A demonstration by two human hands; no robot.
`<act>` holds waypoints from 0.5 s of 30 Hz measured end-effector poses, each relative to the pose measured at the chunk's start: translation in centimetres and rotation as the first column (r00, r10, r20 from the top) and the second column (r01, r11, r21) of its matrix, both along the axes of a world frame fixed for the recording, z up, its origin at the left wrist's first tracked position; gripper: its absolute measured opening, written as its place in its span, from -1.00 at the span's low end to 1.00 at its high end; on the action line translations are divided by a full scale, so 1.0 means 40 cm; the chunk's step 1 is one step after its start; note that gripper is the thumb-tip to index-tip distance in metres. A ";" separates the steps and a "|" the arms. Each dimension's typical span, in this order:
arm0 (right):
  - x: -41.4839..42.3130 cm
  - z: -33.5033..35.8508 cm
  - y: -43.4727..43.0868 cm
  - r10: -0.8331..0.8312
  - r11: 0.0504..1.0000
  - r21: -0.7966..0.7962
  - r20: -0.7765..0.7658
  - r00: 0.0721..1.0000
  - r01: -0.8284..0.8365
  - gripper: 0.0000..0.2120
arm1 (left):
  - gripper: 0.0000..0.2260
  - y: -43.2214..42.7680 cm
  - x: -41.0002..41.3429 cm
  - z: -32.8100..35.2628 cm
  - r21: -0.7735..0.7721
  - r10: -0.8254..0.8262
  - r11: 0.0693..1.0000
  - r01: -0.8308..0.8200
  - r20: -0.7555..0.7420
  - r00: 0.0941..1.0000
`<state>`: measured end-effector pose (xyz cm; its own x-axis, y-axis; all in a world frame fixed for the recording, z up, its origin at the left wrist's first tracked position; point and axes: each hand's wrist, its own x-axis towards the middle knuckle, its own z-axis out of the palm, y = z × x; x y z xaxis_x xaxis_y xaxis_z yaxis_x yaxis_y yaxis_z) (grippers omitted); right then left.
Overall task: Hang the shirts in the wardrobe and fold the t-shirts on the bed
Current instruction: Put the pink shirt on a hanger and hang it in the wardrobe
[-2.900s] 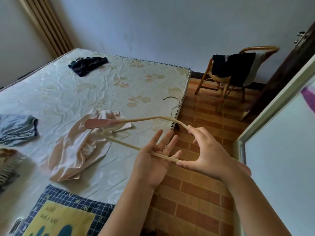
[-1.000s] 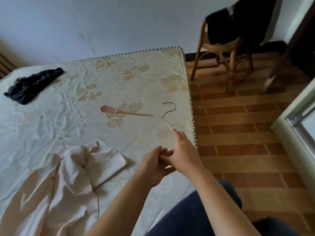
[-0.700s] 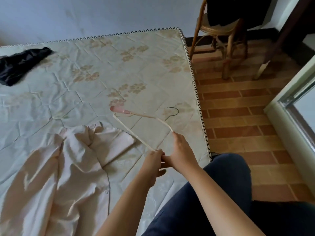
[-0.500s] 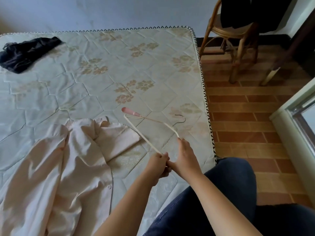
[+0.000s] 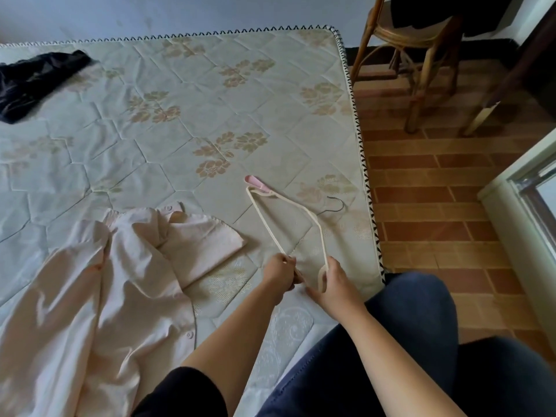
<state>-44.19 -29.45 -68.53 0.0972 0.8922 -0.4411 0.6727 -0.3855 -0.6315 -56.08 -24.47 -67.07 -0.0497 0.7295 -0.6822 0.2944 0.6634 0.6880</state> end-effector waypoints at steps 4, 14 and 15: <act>0.003 -0.029 0.007 -0.085 0.996 -0.019 0.057 0.995 0.086 -0.30 | -0.76 -0.041 0.001 -0.024 -0.002 -0.184 0.983 0.184 -0.014 0.983; -0.012 0.007 0.003 0.019 0.999 -0.047 0.396 0.918 -0.001 -0.48 | -0.56 -0.138 -0.018 -0.057 0.024 -0.325 0.945 0.326 -0.017 0.945; -0.012 0.008 0.002 0.039 0.999 -0.047 0.406 0.913 -0.022 -0.50 | -0.59 -0.140 -0.026 -0.057 0.023 -0.312 0.950 0.312 -0.026 0.950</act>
